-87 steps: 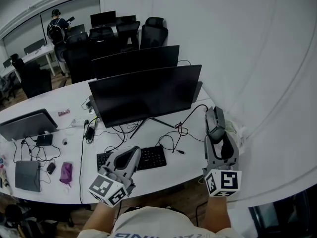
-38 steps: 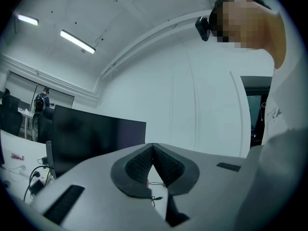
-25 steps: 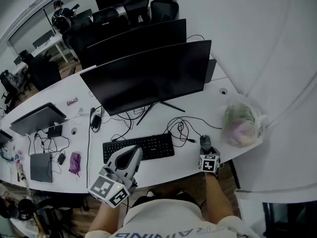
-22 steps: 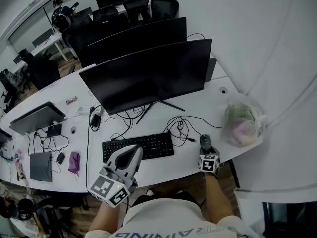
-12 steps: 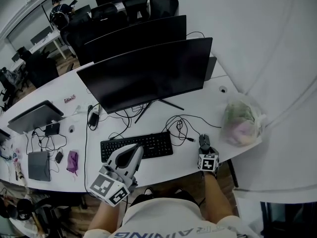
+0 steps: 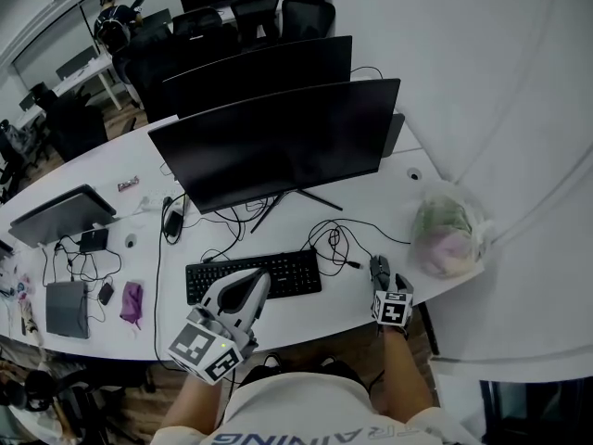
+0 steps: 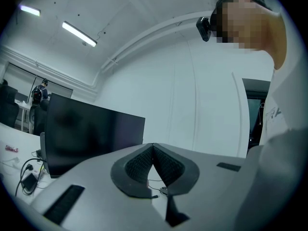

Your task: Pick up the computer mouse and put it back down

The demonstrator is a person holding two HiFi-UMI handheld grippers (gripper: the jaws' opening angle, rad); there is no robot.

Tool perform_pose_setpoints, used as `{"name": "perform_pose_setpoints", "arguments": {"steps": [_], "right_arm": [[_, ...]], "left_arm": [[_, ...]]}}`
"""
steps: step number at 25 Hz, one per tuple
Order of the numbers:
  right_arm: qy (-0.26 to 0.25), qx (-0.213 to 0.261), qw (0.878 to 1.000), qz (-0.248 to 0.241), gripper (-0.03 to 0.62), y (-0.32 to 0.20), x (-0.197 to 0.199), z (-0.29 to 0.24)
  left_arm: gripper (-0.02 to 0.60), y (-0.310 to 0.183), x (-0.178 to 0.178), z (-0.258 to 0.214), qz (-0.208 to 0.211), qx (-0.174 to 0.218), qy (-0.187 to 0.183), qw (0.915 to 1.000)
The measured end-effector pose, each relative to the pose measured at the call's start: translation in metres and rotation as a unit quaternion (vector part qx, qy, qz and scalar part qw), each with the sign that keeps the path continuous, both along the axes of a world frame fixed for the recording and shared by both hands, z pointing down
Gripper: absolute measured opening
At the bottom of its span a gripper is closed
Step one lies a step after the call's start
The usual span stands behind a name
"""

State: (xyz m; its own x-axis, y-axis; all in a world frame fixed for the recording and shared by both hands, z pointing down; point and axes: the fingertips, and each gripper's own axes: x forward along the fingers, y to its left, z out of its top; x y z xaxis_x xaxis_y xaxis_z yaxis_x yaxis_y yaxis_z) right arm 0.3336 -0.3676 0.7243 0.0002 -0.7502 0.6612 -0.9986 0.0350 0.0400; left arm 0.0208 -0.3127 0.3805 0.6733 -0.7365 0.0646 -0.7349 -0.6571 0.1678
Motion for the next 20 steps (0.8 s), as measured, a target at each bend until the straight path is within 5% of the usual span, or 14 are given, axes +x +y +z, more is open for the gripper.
{"name": "perform_pose_setpoints", "arguments": {"steps": [13, 20], "right_arm": [[-0.033, 0.16, 0.986, -0.039, 0.245, -0.023, -0.041, -0.158], [-0.042, 0.291, 0.954, -0.058, 0.105, -0.005, -0.072, -0.269]], "left_arm": [[0.005, 0.008, -0.009, -0.01, 0.008, 0.016, 0.012, 0.9998], [0.005, 0.013, -0.018, -0.014, 0.007, 0.023, 0.022, 0.9994]]}}
